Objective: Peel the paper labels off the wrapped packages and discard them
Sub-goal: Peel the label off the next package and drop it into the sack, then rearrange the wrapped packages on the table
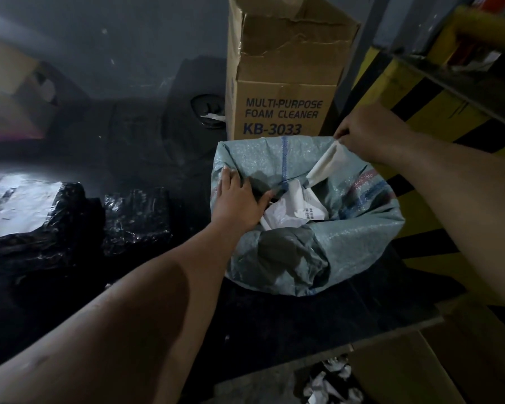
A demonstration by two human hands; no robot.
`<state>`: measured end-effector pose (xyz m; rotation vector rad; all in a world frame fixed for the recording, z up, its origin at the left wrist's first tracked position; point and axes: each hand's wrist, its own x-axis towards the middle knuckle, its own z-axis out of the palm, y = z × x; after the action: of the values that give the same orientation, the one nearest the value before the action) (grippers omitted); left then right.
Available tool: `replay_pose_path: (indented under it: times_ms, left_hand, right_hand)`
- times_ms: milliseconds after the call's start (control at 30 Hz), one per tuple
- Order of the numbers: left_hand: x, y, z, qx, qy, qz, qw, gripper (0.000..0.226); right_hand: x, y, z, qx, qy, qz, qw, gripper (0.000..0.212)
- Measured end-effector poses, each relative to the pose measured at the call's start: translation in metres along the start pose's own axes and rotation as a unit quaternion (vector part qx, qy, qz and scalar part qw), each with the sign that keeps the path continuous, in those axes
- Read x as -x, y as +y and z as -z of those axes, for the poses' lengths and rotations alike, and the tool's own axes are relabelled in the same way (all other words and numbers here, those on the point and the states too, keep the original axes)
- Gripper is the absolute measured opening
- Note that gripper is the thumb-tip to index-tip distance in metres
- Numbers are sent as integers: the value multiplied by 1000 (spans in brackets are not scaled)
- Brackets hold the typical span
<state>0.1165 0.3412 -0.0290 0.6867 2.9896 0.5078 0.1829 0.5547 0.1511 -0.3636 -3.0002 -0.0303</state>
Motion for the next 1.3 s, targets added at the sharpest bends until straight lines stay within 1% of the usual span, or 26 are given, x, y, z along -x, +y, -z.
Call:
replay_pose_path:
  times_ms: [133,300,400,533,600,667,767,833,900,1033,1200,1300]
  left_hand:
    - [0,0,-2,-21,6,-1,1000,98]
    - [-1,0,-1,-11,3,-5,1000,98]
    - [-1,0,-1,-5,6,-10,1000,96]
    - [0,-3,-2,13,22,-9,1000,94]
    - [0,-2,-1,57,38,-9,998,91]
    - [3,-6,2,141,52,3,989,87]
    - [15,-24,16,260,68,24,963,75]
    - [31,-51,25,293,51,55,953,74]
    - [52,-94,30,270,31,99,957,79]
    - [113,-196,30,159,16,172,972,81]
    - [188,-291,9,46,-40,231,971,80]
    - [208,-322,-14,11,-103,229,968,80]
  right_hand:
    - [1,-1,-2,9,14,-4,1000,18]
    - [4,-2,-1,19,27,-6,999,13]
    - [2,1,-1,21,10,-12,1000,5]
    - [-1,-1,-2,19,-26,-8,999,21]
    - [0,-6,-2,7,-29,-2,1000,28]
    - [2,-21,-3,-5,-27,19,999,34]
    - [0,-63,-11,-47,-32,63,996,39]
    - [-5,-101,-24,-79,-46,91,992,40]
    - [-9,-144,-40,-108,-67,119,985,41]
    - [-6,-232,-83,-165,-126,172,963,40]
    - [-2,-305,-147,-200,-197,161,946,41]
    - [-3,-326,-189,-222,-214,133,942,53]
